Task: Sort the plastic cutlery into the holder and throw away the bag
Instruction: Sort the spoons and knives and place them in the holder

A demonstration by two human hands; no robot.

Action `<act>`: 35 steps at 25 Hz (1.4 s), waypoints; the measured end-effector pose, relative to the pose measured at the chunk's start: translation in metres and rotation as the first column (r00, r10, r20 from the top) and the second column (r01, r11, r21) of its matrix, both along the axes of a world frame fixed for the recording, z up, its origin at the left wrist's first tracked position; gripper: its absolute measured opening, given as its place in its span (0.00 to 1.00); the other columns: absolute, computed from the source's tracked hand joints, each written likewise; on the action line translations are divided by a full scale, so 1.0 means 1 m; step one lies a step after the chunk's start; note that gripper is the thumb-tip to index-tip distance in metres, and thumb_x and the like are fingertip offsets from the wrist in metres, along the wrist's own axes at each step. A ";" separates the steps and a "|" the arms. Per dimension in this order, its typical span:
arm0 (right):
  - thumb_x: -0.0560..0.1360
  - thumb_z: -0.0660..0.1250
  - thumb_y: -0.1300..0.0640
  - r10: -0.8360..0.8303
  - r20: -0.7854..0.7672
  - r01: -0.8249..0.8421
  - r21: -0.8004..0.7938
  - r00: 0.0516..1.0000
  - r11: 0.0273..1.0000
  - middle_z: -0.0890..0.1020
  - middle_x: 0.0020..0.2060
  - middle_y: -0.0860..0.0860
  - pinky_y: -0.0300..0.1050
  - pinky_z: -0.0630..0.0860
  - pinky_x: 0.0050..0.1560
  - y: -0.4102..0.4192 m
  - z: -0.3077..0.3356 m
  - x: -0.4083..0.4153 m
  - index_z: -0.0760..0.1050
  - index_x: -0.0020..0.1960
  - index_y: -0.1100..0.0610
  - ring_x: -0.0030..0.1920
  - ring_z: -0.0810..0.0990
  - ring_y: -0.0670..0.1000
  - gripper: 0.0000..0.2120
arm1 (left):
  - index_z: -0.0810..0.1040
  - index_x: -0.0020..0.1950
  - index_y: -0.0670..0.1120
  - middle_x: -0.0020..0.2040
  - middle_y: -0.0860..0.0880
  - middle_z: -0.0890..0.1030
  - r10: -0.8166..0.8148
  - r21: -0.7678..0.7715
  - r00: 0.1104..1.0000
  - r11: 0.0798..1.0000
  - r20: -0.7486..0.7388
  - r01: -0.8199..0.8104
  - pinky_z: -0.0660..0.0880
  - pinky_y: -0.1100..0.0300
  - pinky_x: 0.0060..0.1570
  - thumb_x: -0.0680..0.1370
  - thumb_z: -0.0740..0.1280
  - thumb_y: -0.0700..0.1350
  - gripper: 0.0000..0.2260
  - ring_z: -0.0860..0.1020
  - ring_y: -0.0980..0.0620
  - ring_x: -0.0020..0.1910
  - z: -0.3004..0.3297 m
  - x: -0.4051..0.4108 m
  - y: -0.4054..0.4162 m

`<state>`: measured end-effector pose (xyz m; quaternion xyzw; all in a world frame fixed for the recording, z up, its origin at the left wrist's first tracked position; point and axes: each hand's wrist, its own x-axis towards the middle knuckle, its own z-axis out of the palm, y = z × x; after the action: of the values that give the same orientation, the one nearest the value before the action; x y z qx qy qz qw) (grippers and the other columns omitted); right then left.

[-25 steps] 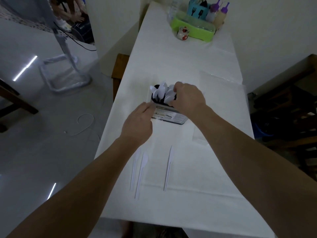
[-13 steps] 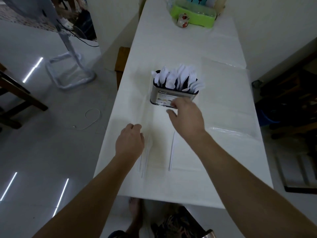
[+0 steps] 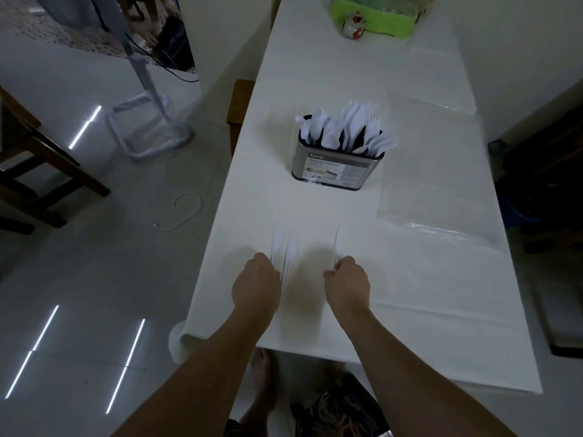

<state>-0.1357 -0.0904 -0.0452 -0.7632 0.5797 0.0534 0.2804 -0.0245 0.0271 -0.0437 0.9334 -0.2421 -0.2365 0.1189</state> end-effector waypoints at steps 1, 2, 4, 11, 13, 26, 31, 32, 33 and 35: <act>0.78 0.66 0.54 -0.020 -0.004 0.020 0.010 1.000 1.000 0.81 0.50 0.56 0.46 0.75 0.46 0.000 0.000 0.002 0.71 0.55 0.60 0.51 0.80 0.57 0.10 | 0.72 0.53 0.44 0.50 0.46 0.78 0.006 0.011 1.000 1.000 -0.009 -0.006 0.70 0.60 0.40 0.82 0.60 0.48 0.08 0.77 0.50 0.43 0.000 0.002 -0.001; 0.78 0.66 0.55 -0.044 -0.006 0.044 0.028 0.999 0.999 0.81 0.50 0.56 0.46 0.74 0.46 -0.001 0.000 0.004 0.71 0.55 0.60 0.51 0.80 0.58 0.10 | 0.72 0.52 0.44 0.49 0.46 0.78 0.015 0.020 1.000 1.000 -0.017 -0.015 0.69 0.60 0.40 0.81 0.60 0.47 0.07 0.75 0.50 0.41 0.001 0.004 -0.002; 0.76 0.65 0.58 -0.094 0.003 0.094 0.083 0.996 0.992 0.81 0.48 0.55 0.44 0.72 0.43 -0.003 0.003 0.008 0.73 0.54 0.59 0.48 0.79 0.57 0.08 | 0.73 0.52 0.43 0.48 0.46 0.78 0.030 0.024 0.999 0.999 -0.032 -0.029 0.70 0.59 0.40 0.80 0.60 0.46 0.07 0.73 0.50 0.40 0.004 0.005 -0.004; 0.74 0.66 0.56 -0.108 0.088 0.088 0.204 0.990 0.975 0.79 0.43 0.47 0.36 0.65 0.31 0.010 0.012 0.008 0.76 0.51 0.52 0.41 0.75 0.48 0.07 | 0.72 0.54 0.44 0.43 0.50 0.72 -0.044 0.048 0.997 0.998 -0.056 0.046 0.70 0.60 0.39 0.81 0.58 0.49 0.09 0.73 0.52 0.40 0.009 -0.013 -0.016; 0.73 0.67 0.56 -0.101 0.092 0.079 0.219 0.991 0.972 0.80 0.44 0.47 0.36 0.66 0.33 0.012 0.010 0.006 0.76 0.51 0.50 0.42 0.75 0.47 0.07 | 0.71 0.53 0.45 0.39 0.52 0.68 -0.046 0.063 0.998 0.997 -0.036 0.048 0.68 0.61 0.37 0.82 0.58 0.51 0.10 0.71 0.54 0.38 0.010 -0.015 -0.019; 0.75 0.69 0.54 -0.107 0.290 0.023 0.278 0.951 0.960 0.82 0.45 0.45 0.39 0.77 0.49 0.022 0.021 0.008 0.77 0.51 0.50 0.48 0.81 0.48 0.05 | 0.78 0.45 0.40 0.42 0.41 0.81 0.066 -0.238 0.813 0.940 -0.579 -0.246 0.82 0.51 0.41 0.81 0.62 0.43 0.09 0.81 0.46 0.39 0.013 0.000 -0.033; 0.76 0.69 0.56 -0.095 0.334 0.024 0.210 0.938 0.977 0.82 0.41 0.45 0.28 0.71 0.35 0.015 0.033 0.007 0.77 0.48 0.50 0.41 0.80 0.45 0.02 | 0.84 0.46 0.42 0.43 0.40 0.85 0.070 -0.289 0.628 0.845 -0.775 -0.451 0.84 0.52 0.40 0.79 0.67 0.42 0.07 0.85 0.43 0.42 0.028 0.001 -0.036; 0.75 0.69 0.57 -0.064 0.329 0.006 0.174 0.942 0.985 0.81 0.40 0.44 0.27 0.70 0.35 0.012 0.036 0.007 0.76 0.47 0.50 0.40 0.79 0.44 0.03 | 0.84 0.45 0.43 0.42 0.40 0.85 0.049 -0.307 0.640 0.848 -0.766 -0.432 0.84 0.52 0.40 0.79 0.68 0.43 0.07 0.84 0.43 0.42 0.031 0.001 -0.039; 0.75 0.69 0.58 -0.030 0.327 -0.016 0.139 0.944 0.990 0.80 0.39 0.44 0.27 0.70 0.34 0.010 0.038 0.007 0.76 0.46 0.50 0.39 0.78 0.42 0.05 | 0.84 0.45 0.43 0.42 0.40 0.85 0.032 -0.322 0.658 0.854 -0.752 -0.409 0.83 0.53 0.40 0.79 0.68 0.43 0.07 0.84 0.42 0.42 0.033 0.001 -0.042; 0.74 0.69 0.59 0.021 0.330 -0.055 0.094 0.944 0.994 0.79 0.38 0.44 0.27 0.70 0.35 0.005 0.043 0.007 0.75 0.46 0.51 0.39 0.78 0.44 0.05 | 0.84 0.45 0.42 0.42 0.40 0.84 0.007 -0.336 0.687 0.868 -0.727 -0.365 0.83 0.55 0.38 0.79 0.67 0.42 0.07 0.84 0.42 0.42 0.037 0.002 -0.049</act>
<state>-0.1284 -0.0853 -0.0027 -0.7571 0.5068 -0.0396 0.4104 -0.0223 -0.0219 -0.0065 0.7361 -0.1271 -0.4969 0.4417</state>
